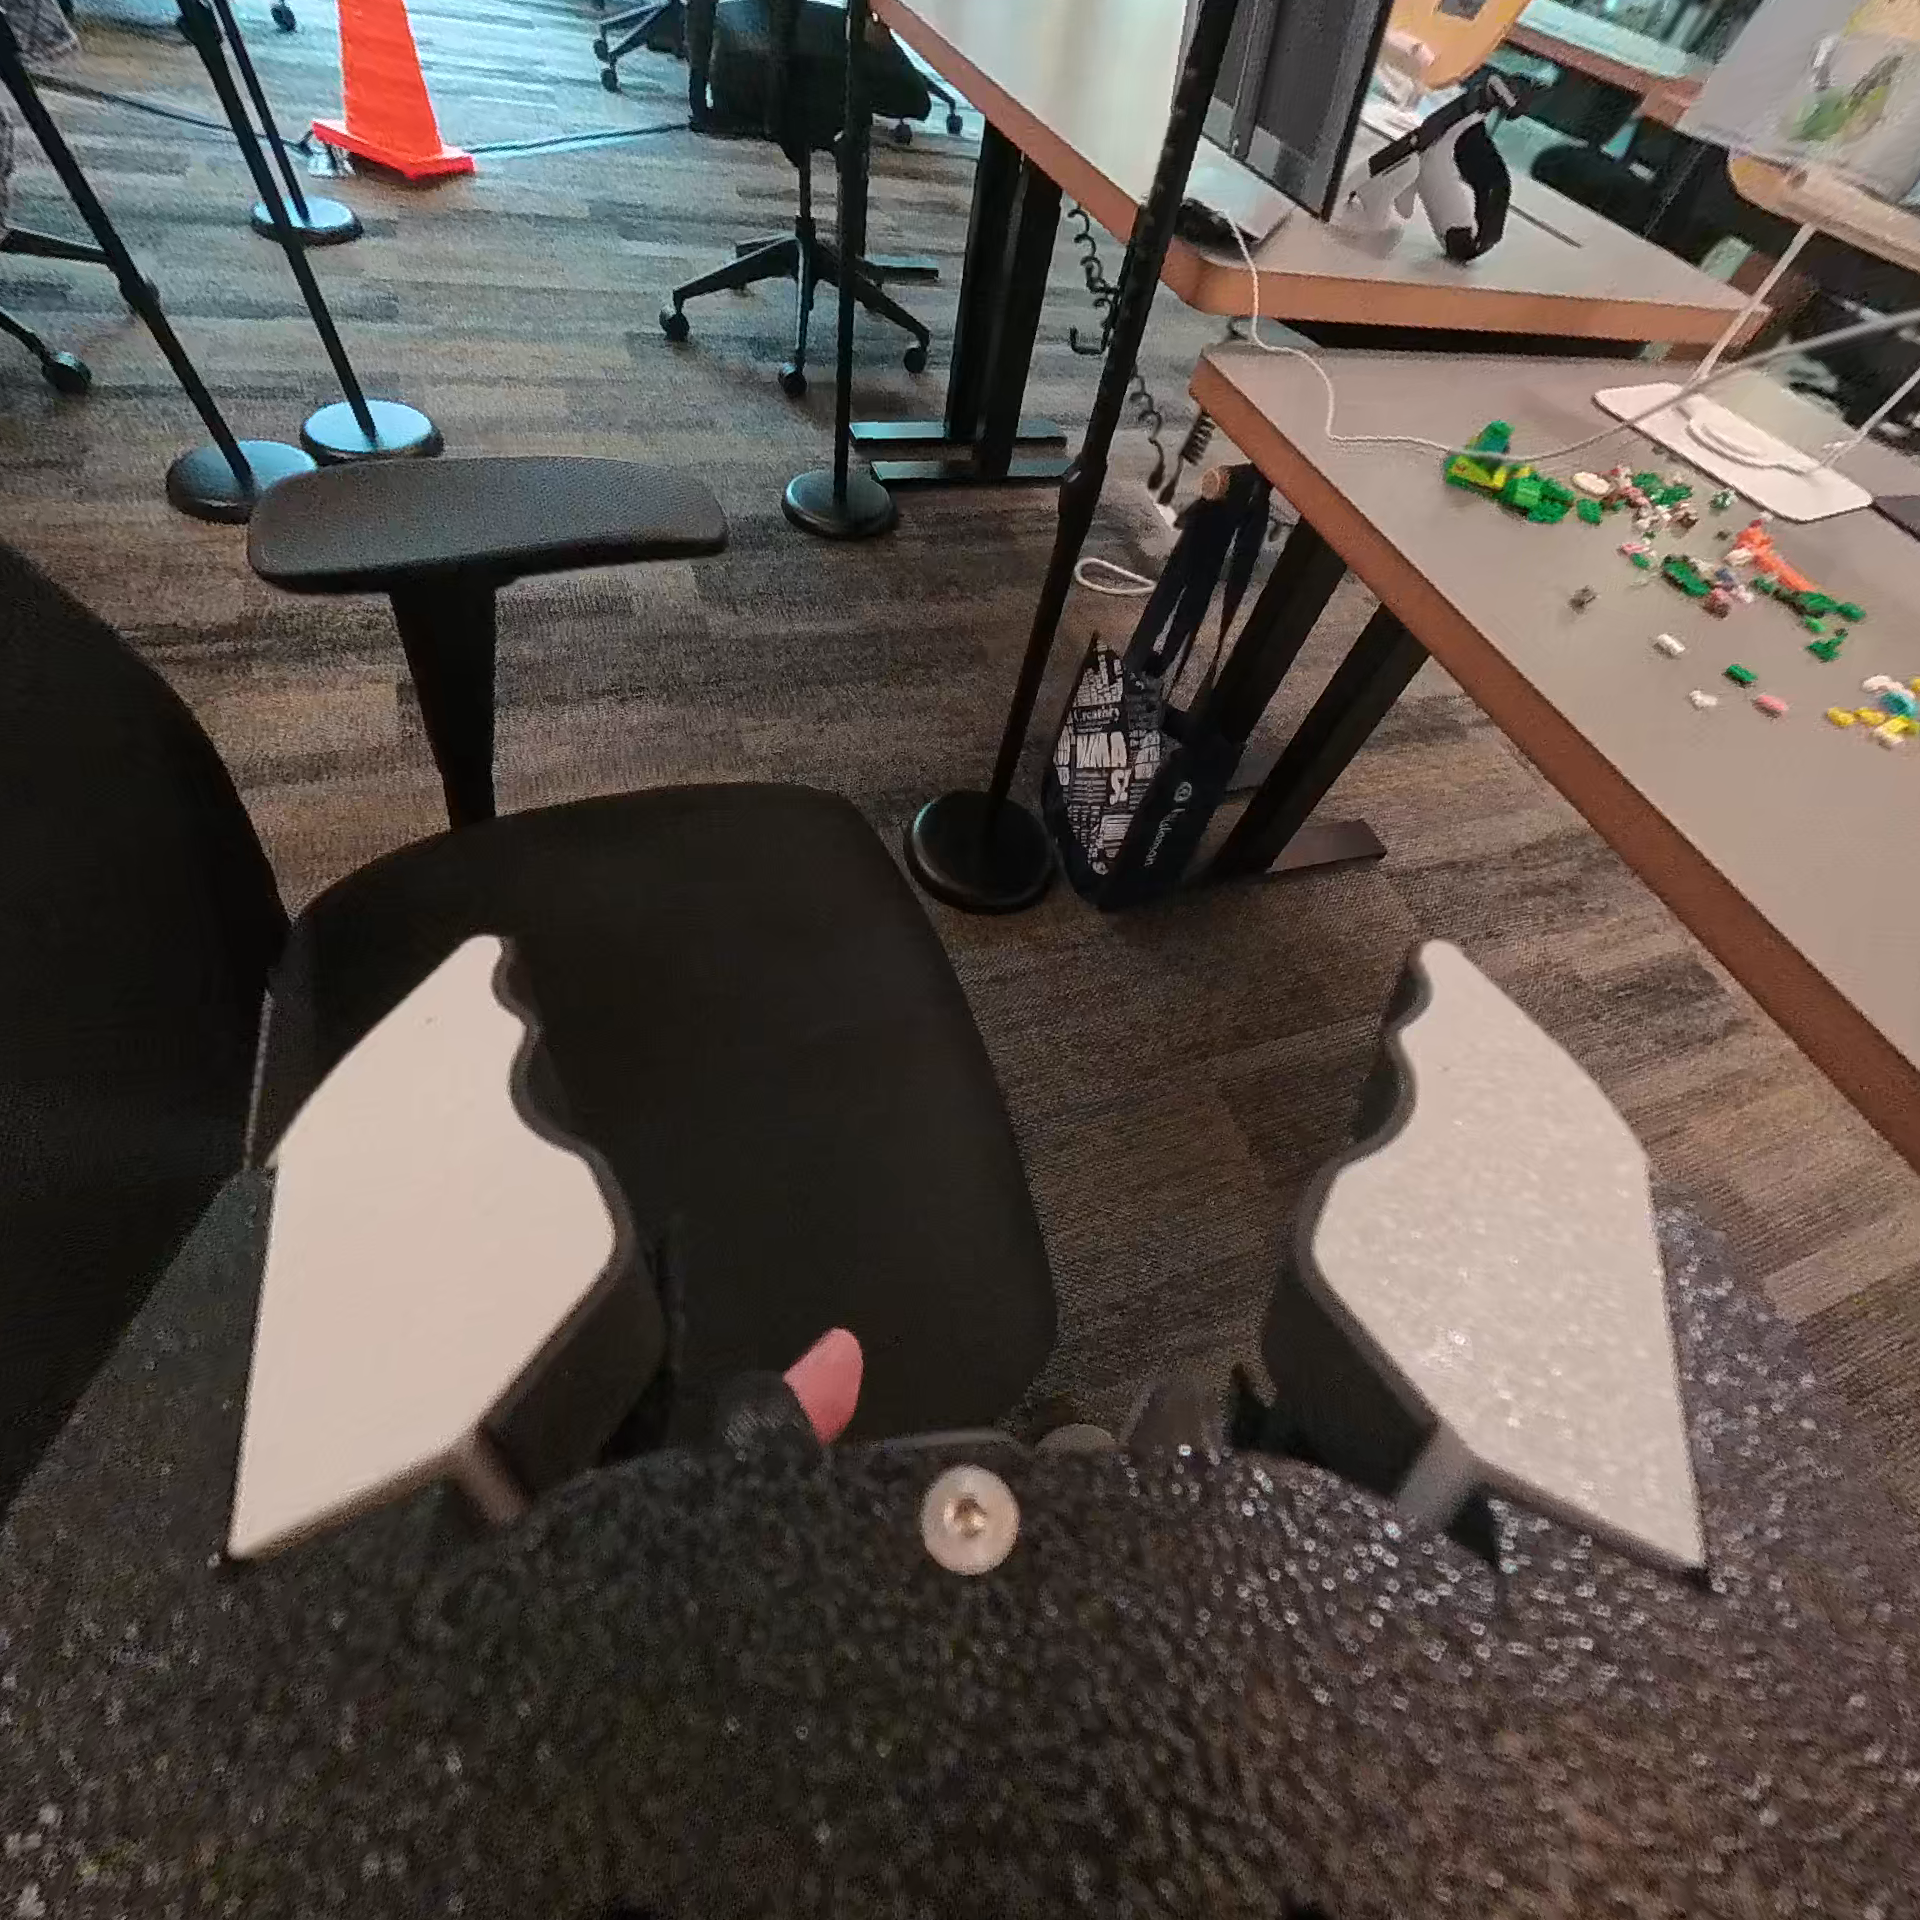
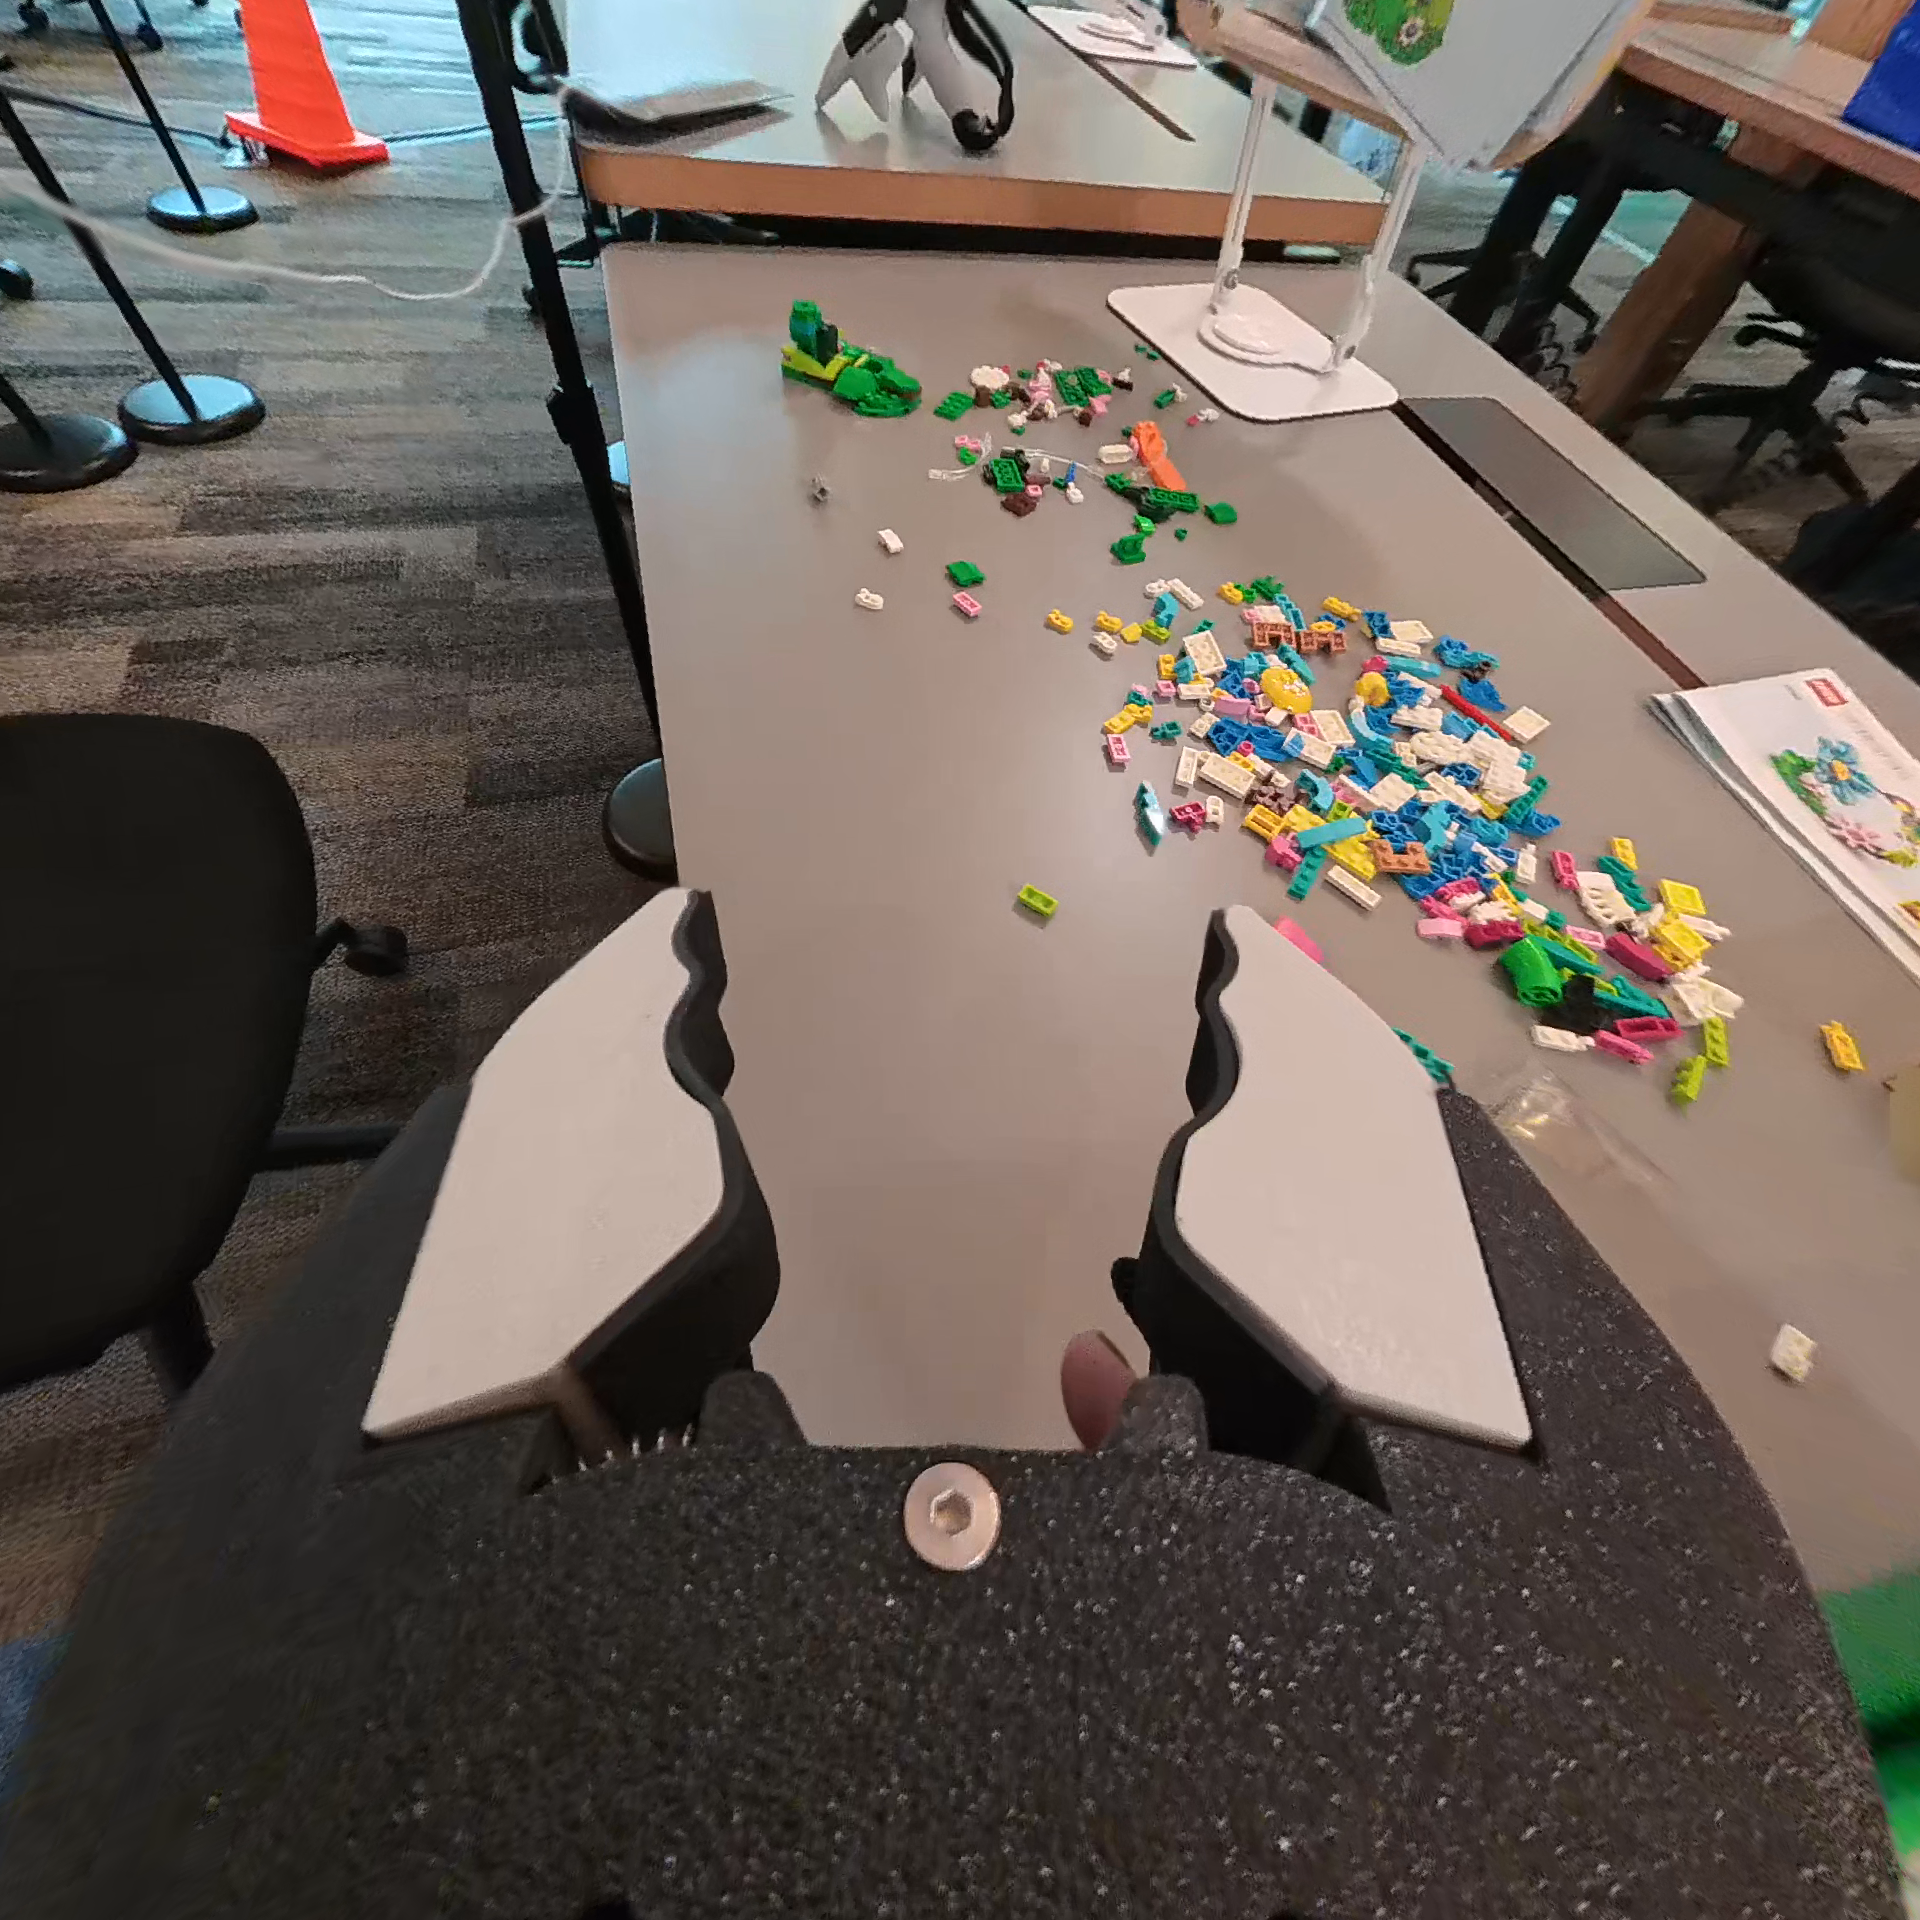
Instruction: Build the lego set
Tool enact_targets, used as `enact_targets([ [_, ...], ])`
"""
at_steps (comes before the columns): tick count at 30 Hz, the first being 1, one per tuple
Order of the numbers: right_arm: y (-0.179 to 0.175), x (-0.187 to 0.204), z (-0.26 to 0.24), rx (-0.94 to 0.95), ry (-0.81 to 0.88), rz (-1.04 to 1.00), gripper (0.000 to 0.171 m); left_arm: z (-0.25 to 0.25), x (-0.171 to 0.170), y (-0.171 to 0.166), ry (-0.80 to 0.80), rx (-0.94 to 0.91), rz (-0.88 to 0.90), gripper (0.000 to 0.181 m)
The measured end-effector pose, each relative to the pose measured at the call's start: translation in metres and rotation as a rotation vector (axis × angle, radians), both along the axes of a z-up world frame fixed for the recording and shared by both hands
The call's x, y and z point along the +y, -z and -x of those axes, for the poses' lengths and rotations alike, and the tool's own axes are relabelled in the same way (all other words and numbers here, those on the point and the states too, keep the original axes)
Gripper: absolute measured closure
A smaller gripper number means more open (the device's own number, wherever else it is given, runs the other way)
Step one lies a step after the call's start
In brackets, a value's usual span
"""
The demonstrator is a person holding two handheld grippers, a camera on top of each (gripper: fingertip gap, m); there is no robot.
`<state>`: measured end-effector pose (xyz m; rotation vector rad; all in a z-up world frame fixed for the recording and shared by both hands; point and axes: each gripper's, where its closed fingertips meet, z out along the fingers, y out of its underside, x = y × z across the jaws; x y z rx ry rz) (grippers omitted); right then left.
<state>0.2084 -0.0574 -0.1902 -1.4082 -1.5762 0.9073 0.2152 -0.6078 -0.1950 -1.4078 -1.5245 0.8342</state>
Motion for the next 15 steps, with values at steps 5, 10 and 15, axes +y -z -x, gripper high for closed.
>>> enact_targets([
  [5,-0.020,0.002,-0.036,0.011,-0.084,0.012,0.085,-0.047,0.027,-0.008,-0.017,0.050,-0.023,0.034],
  [10,-0.047,-0.001,-0.074,0.074,-0.179,0.003,0.082,-0.095,0.043,-0.024,0.001,0.136,0.009,0.035],
  [15,-0.061,-0.018,-0.096,0.131,-0.274,0.051,0.083,-0.123,0.041,-0.041,-0.035,0.225,0.020,0.036],
])
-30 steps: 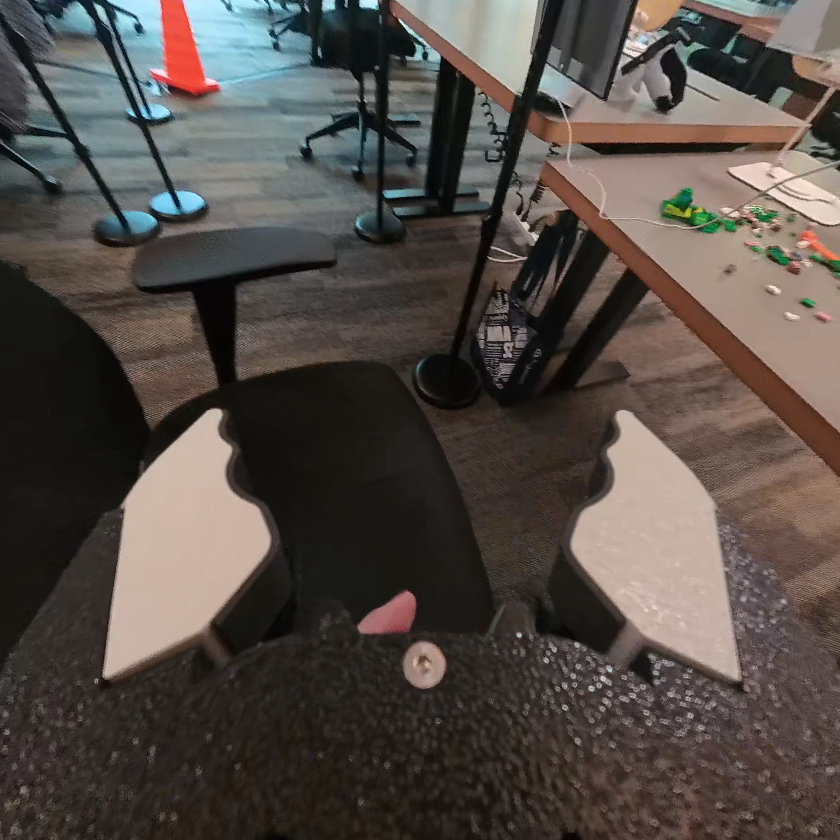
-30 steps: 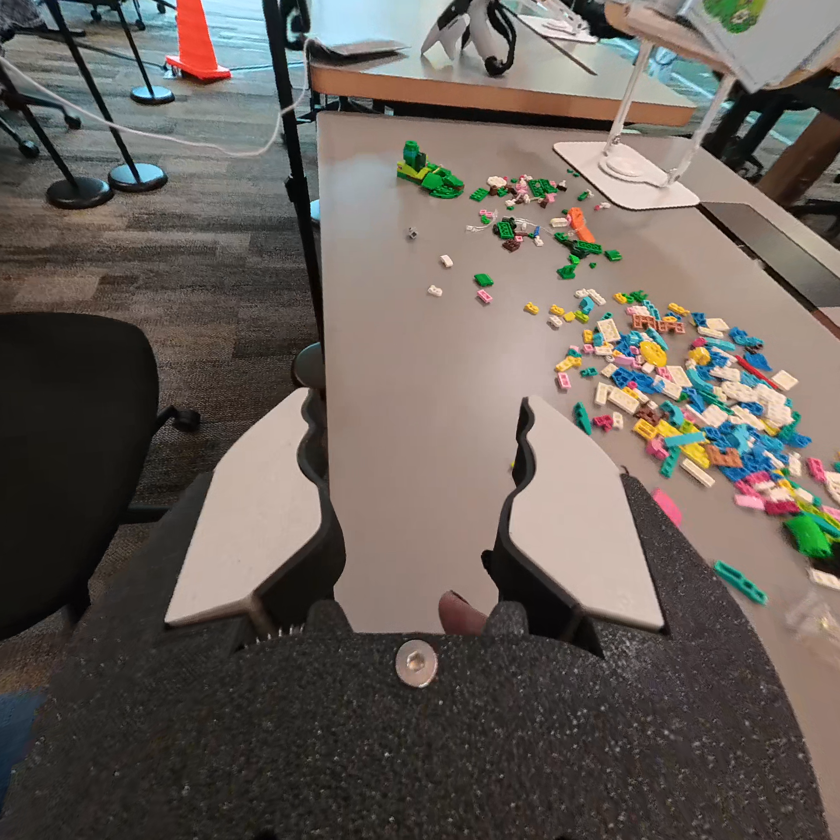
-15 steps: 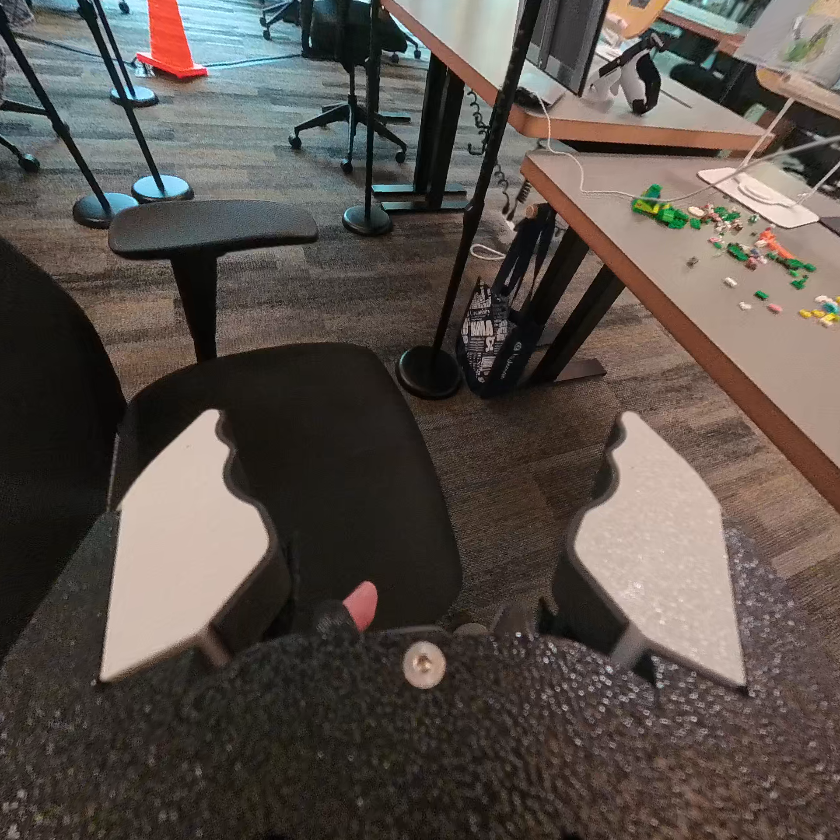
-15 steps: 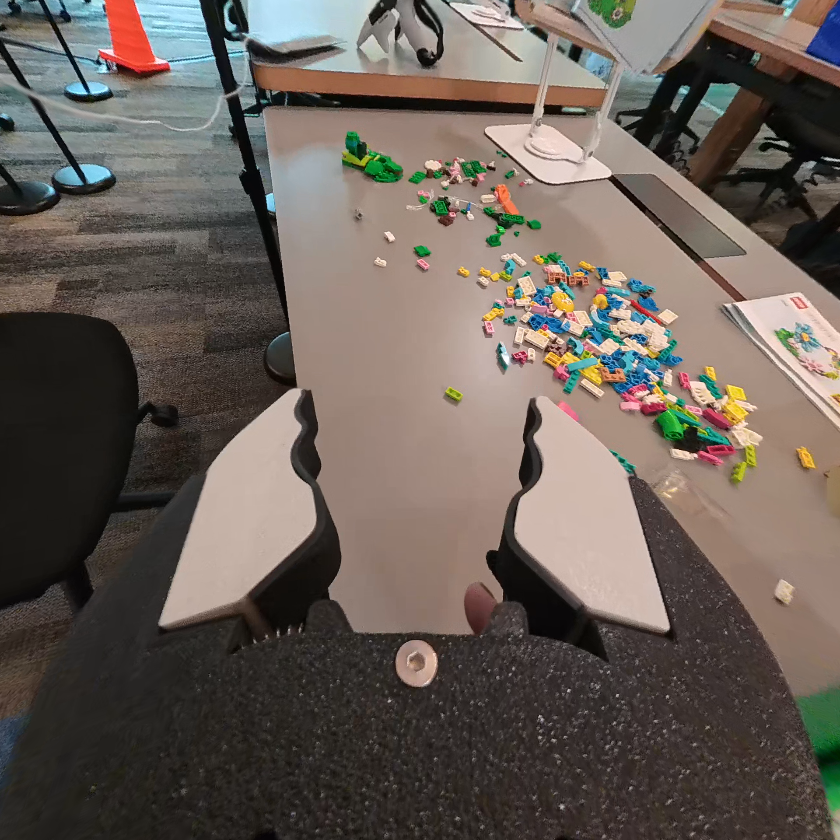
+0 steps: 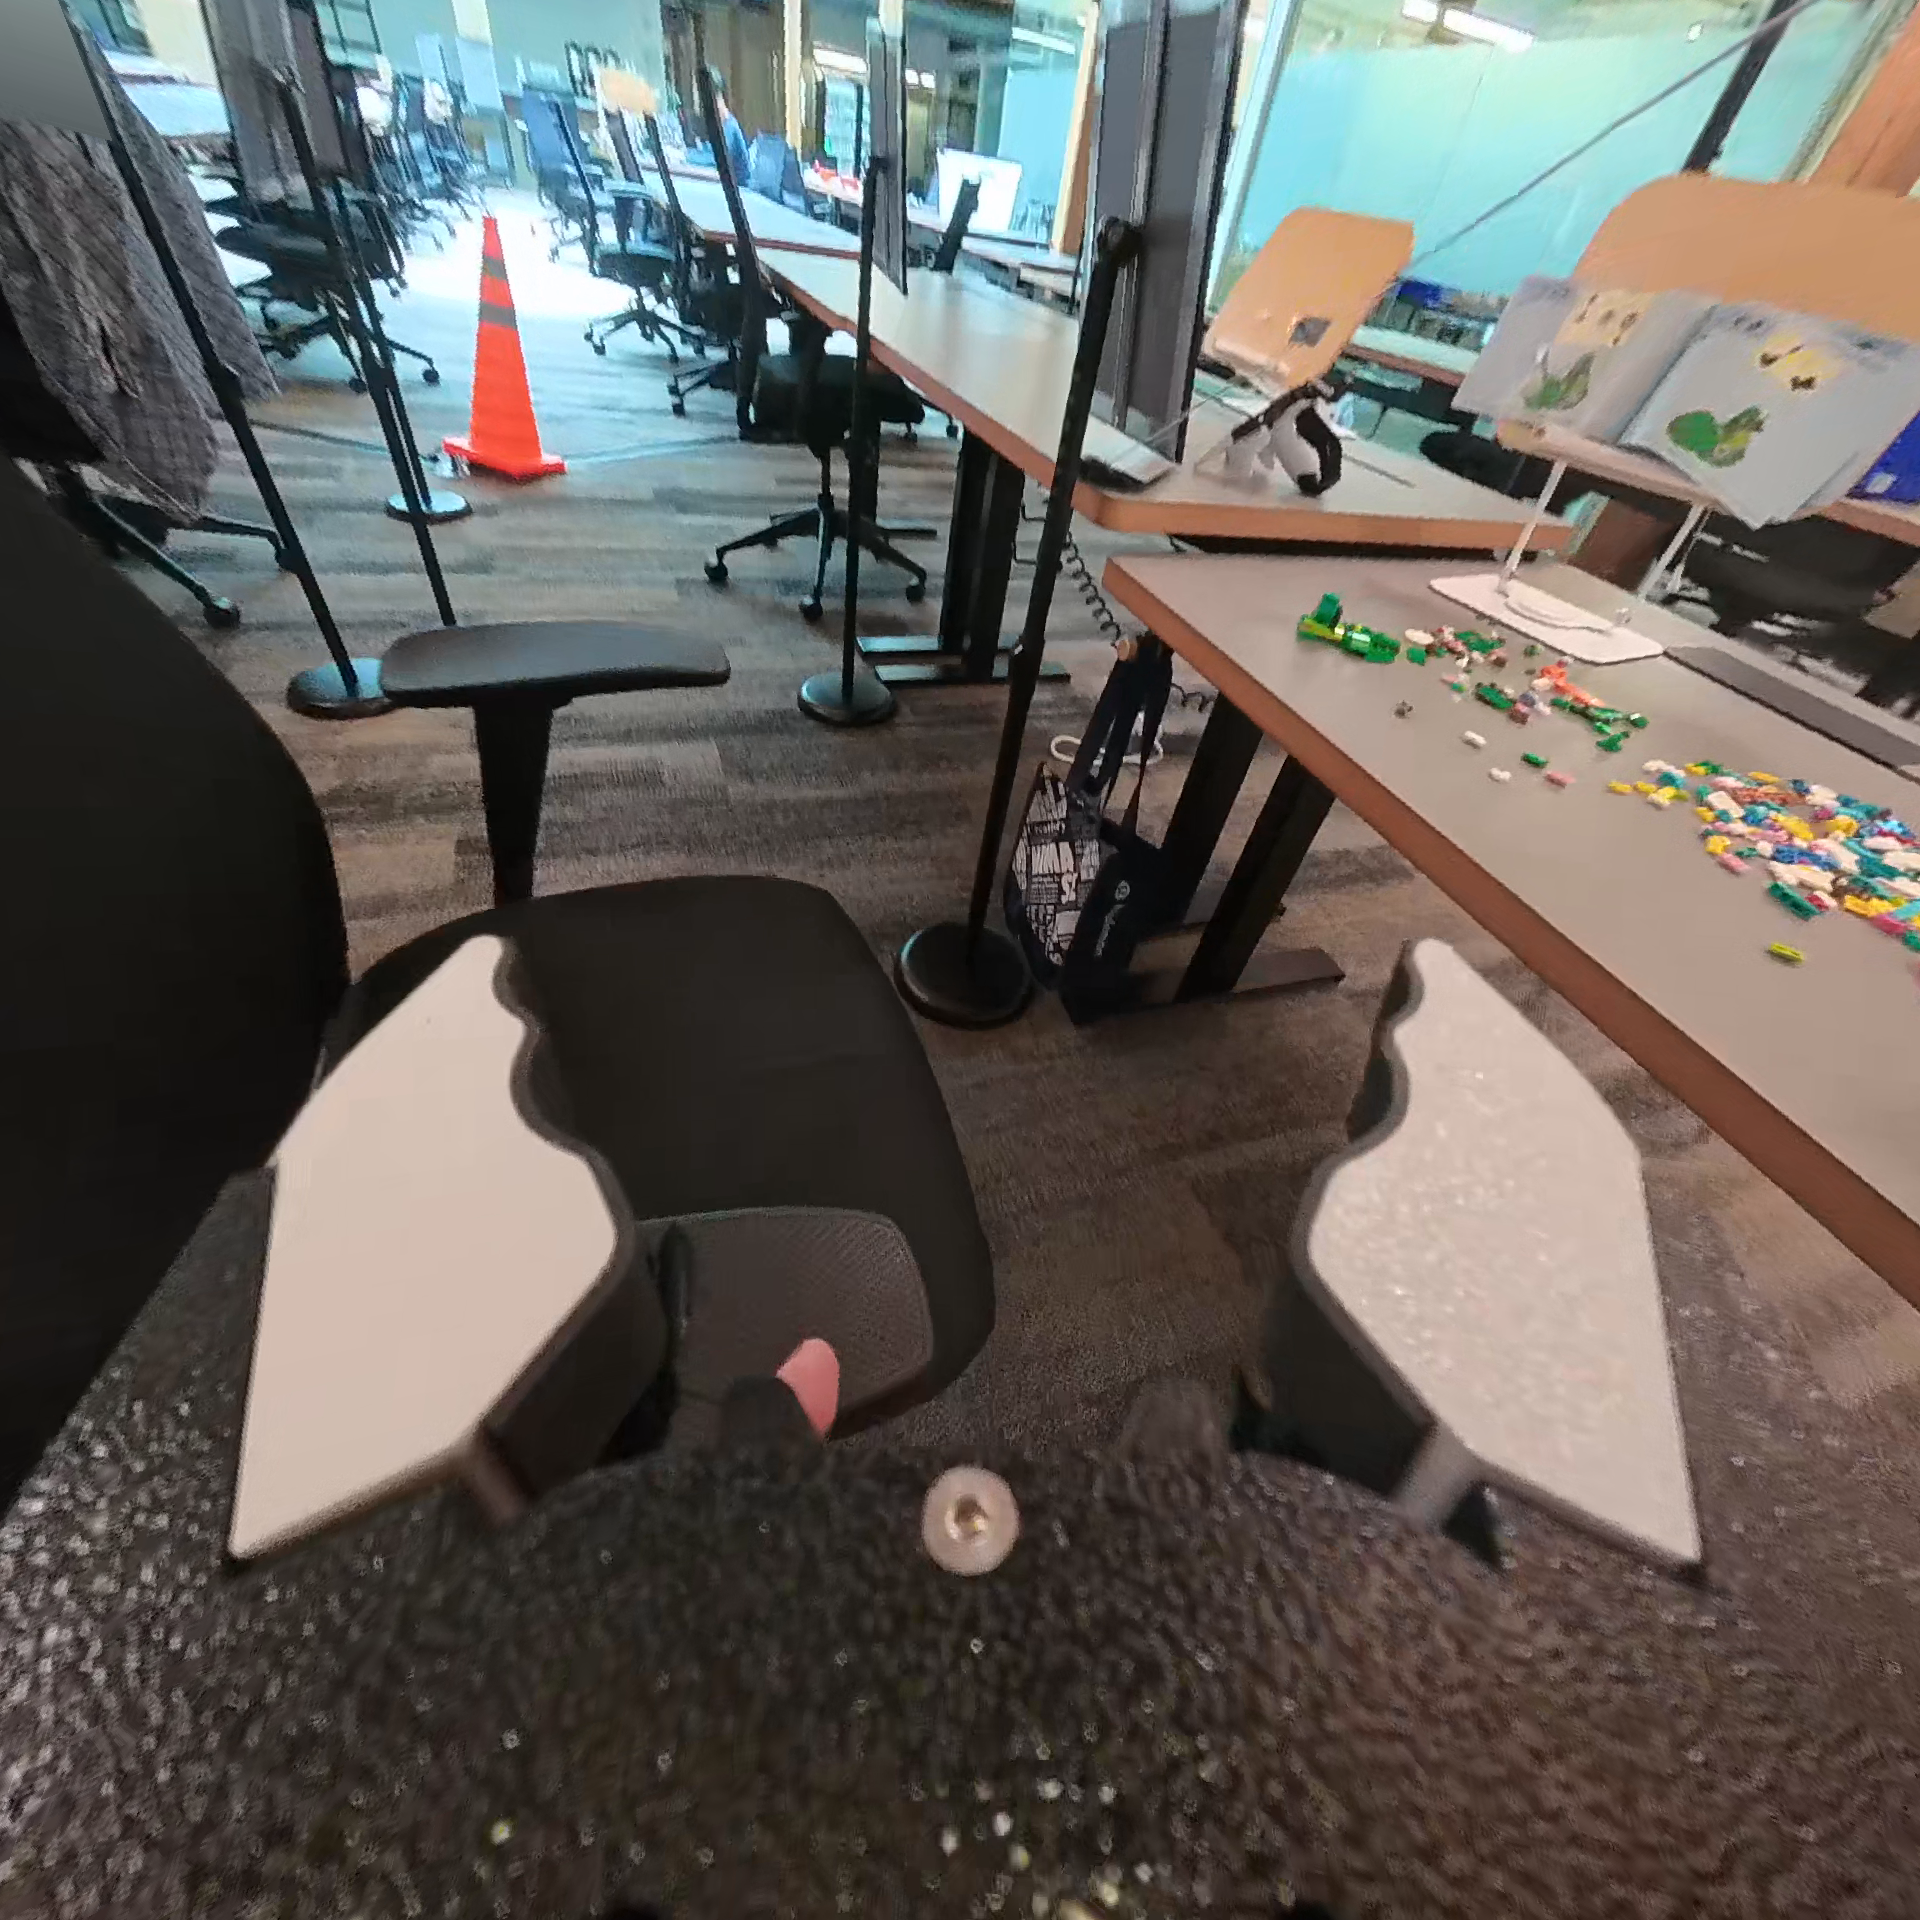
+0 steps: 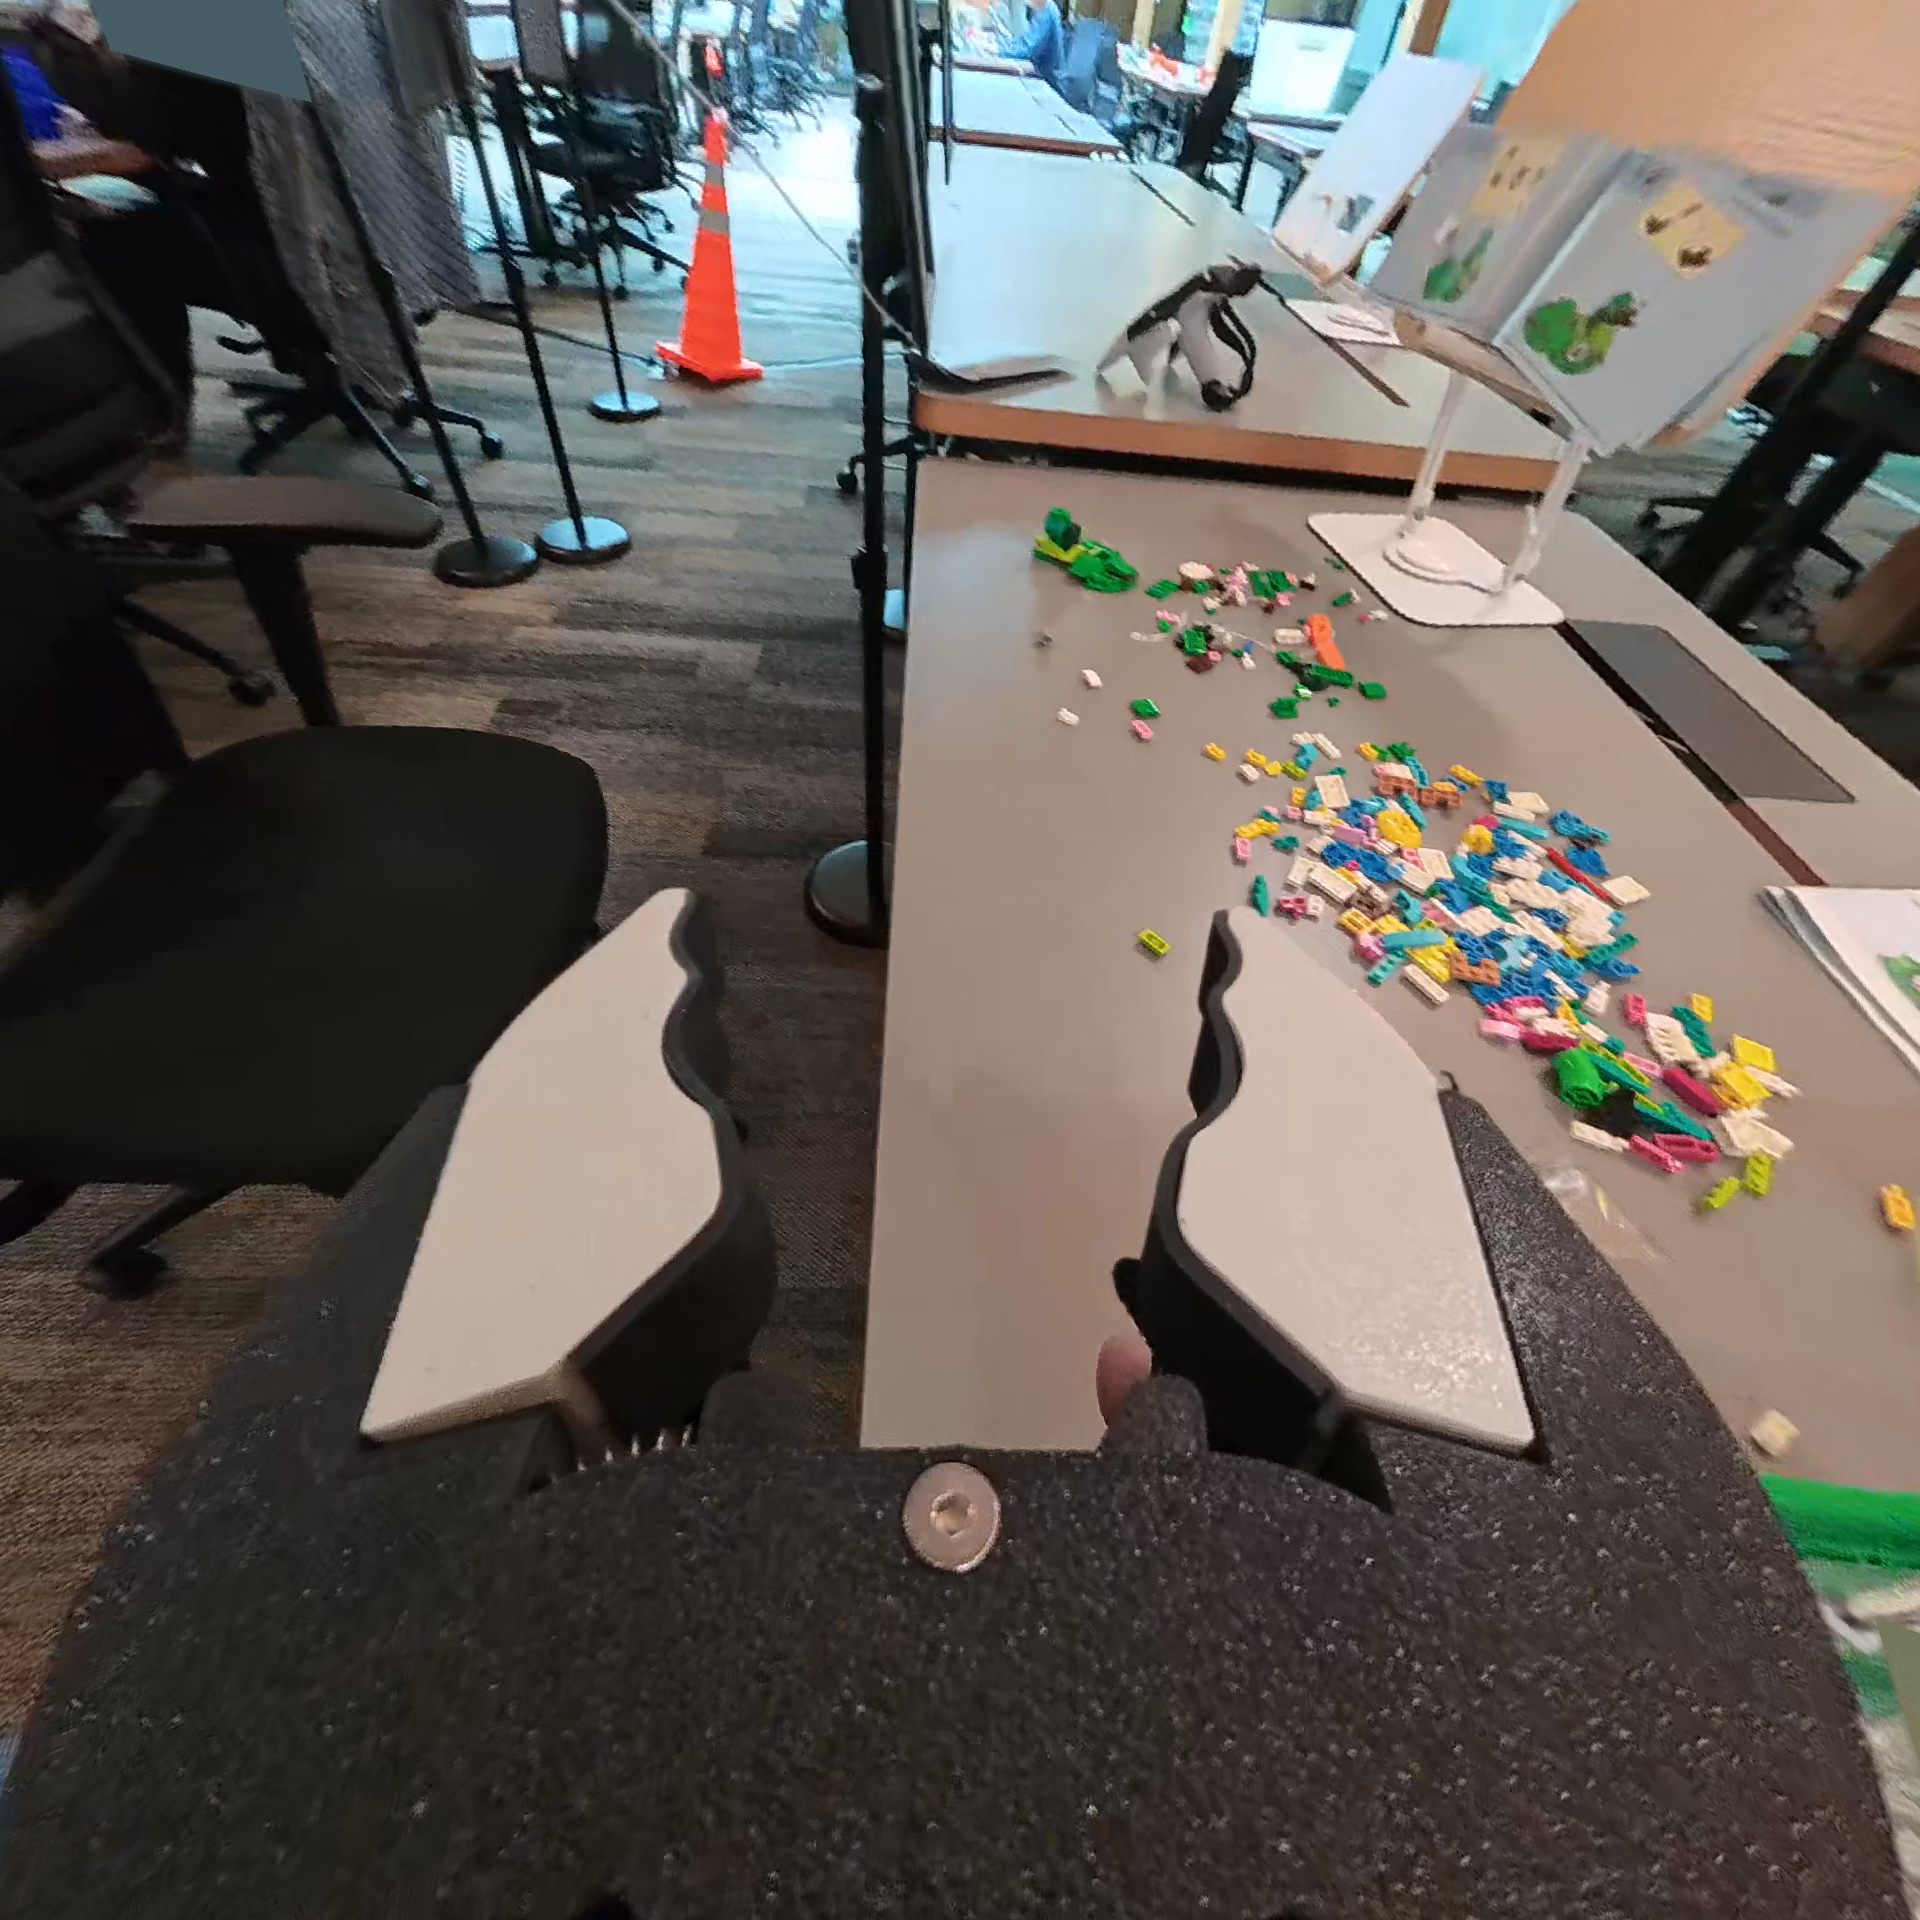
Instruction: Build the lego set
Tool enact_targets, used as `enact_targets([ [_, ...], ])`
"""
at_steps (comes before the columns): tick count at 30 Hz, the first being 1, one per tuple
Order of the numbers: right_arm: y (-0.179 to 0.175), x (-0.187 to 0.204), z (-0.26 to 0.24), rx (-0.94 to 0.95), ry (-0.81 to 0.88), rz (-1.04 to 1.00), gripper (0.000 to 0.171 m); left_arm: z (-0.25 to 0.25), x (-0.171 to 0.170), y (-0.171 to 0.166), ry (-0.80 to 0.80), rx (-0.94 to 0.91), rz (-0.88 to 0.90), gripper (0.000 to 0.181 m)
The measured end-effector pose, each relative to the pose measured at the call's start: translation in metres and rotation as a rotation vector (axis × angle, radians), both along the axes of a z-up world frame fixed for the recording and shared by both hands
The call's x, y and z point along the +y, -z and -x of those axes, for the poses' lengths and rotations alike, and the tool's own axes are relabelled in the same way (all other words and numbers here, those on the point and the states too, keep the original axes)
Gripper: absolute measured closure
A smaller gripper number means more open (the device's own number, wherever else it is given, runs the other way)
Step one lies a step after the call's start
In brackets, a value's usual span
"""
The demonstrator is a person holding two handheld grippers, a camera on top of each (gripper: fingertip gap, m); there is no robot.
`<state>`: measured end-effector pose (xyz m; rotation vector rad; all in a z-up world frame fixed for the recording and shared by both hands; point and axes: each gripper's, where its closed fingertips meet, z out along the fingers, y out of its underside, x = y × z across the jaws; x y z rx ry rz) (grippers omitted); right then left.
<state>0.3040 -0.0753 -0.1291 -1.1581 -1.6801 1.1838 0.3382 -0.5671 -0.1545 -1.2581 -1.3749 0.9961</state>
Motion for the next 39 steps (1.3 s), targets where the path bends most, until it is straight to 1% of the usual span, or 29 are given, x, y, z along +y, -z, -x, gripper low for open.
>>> enact_targets([
  [4,-0.005,-0.017,-0.008,0.024,-0.041,0.038,0.082,-0.008,0.004,-0.007,-0.002,0.014,-0.001,0.036],
  [10,0.005,-0.035,-0.014,0.004,-0.099,0.022,0.083,-0.014,0.019,0.001,0.036,-0.039,0.029,0.036],
  [14,0.014,-0.037,-0.017,-0.009,-0.078,0.026,0.083,-0.015,0.027,0.008,0.059,-0.065,0.035,0.037],
  [16,0.018,-0.041,-0.019,-0.021,-0.079,0.051,0.084,-0.011,0.027,0.009,0.069,-0.080,0.030,0.036],
  [21,0.027,-0.041,-0.016,-0.042,-0.065,0.026,0.083,0.004,0.019,0.005,0.063,-0.074,0.039,0.037],
  [28,0.025,-0.040,0.022,-0.066,-0.025,0.039,0.083,0.043,0.000,0.005,0.063,-0.116,0.030,0.036],
  [33,0.026,-0.051,0.063,-0.073,-0.023,0.032,0.083,0.082,-0.012,0.004,0.074,-0.140,0.042,0.036],
  [39,0.013,-0.065,0.104,-0.041,-0.010,0.029,0.083,0.128,-0.024,-0.008,0.088,-0.126,0.043,0.036],
])
